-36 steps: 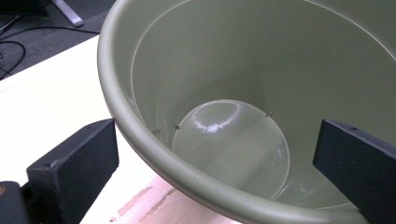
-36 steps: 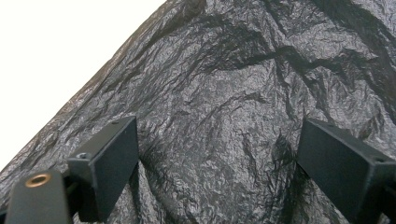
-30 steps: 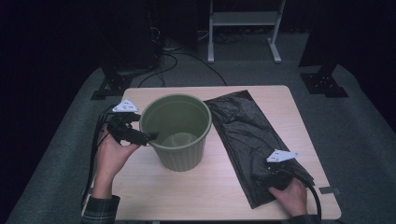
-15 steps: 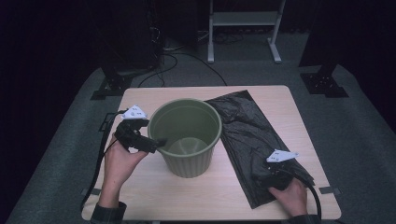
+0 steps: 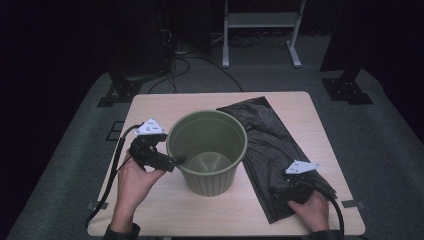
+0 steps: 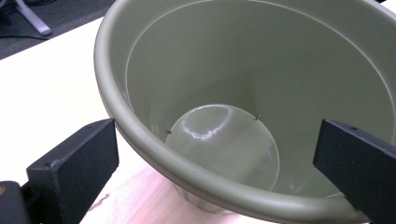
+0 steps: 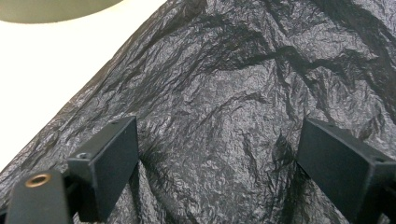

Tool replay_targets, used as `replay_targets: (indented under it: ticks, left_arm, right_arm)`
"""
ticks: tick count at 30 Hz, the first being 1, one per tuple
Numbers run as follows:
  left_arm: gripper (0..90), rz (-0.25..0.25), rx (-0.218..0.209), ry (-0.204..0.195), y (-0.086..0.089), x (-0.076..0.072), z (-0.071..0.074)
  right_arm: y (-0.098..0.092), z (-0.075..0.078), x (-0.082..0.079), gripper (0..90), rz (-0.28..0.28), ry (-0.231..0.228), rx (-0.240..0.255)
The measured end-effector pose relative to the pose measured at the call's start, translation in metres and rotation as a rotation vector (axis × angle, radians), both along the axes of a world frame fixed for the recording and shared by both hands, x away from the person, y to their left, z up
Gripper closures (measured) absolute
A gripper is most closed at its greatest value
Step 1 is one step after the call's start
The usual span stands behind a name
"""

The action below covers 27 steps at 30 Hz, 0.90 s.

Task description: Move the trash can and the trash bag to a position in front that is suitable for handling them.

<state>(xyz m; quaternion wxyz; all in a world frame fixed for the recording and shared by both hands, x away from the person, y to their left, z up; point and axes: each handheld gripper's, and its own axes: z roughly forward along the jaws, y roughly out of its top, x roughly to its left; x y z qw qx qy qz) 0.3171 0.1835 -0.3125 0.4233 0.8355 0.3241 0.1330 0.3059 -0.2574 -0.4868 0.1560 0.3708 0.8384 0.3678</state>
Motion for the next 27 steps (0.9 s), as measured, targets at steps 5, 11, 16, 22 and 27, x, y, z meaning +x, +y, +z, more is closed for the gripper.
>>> replay_targets:
  ticks: [5, 11, 16, 22, 27]
  left_arm:
    - [0.0, -0.011, -0.012, 0.001, 0.000, -0.001, -0.001]
    - [0.0, 0.012, -0.018, -0.023, 0.009, -0.002, 0.006]
    - [0.0, 0.029, -0.035, -0.051, 0.022, -0.014, 0.014]
    - [0.0, 0.032, -0.065, -0.051, 0.029, -0.024, 0.011]
    - [0.0, 0.037, -0.054, -0.070, 0.035, -0.036, 0.004]
  right_arm:
    - [0.000, 0.000, 0.000, 11.3, 0.000, 0.000, 0.000]
    - [0.000, 0.000, 0.000, 11.3, 0.000, 0.000, 0.000]
    - [0.000, 0.000, 0.000, 11.3, 0.001, 0.000, 0.000]
    - [0.000, 0.000, 0.000, 11.3, 0.001, 0.000, 0.000]
    - [0.000, 0.000, 0.000, 11.3, 0.001, 0.000, -0.001]
